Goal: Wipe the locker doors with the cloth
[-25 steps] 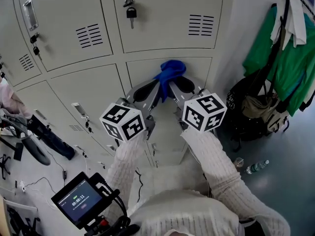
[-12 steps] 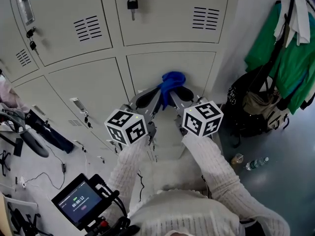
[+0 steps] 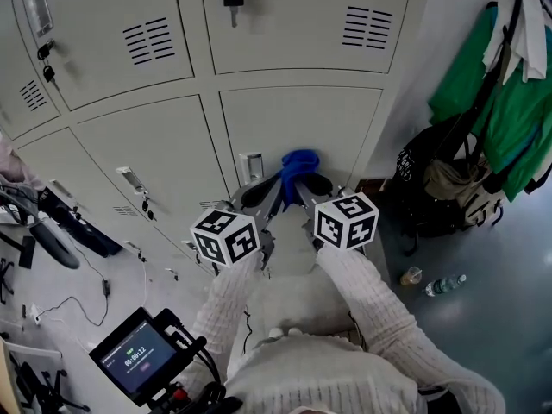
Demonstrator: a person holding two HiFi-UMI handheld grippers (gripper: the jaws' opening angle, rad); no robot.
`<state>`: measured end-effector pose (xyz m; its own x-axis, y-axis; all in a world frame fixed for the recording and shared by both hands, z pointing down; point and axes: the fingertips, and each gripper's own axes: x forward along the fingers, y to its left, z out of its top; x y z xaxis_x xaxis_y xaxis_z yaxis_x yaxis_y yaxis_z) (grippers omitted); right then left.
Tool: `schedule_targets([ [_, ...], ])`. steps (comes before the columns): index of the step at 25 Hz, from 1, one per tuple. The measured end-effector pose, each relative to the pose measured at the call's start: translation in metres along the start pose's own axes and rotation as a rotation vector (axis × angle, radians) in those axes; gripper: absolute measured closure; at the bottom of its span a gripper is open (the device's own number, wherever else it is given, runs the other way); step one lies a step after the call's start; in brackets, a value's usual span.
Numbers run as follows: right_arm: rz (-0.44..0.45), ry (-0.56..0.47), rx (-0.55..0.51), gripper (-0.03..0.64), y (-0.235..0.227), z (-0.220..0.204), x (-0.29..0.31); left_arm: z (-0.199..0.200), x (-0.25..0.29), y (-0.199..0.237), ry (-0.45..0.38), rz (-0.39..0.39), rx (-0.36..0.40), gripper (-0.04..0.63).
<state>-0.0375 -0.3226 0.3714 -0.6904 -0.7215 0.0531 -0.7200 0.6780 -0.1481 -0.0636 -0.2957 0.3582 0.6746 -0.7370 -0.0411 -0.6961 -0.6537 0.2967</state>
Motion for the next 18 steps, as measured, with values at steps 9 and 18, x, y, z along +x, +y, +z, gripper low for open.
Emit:
schedule_targets([
  [9, -0.009, 0.100, 0.065, 0.568, -0.009, -0.058, 0.005, -0.054, -0.001, 0.014, 0.067, 0.023, -0.113, 0.589],
  [18, -0.014, 0.207, 0.170, 0.568, -0.019, -0.119, 0.009, -0.110, -0.004, 0.031, 0.149, 0.073, -0.222, 0.589],
])
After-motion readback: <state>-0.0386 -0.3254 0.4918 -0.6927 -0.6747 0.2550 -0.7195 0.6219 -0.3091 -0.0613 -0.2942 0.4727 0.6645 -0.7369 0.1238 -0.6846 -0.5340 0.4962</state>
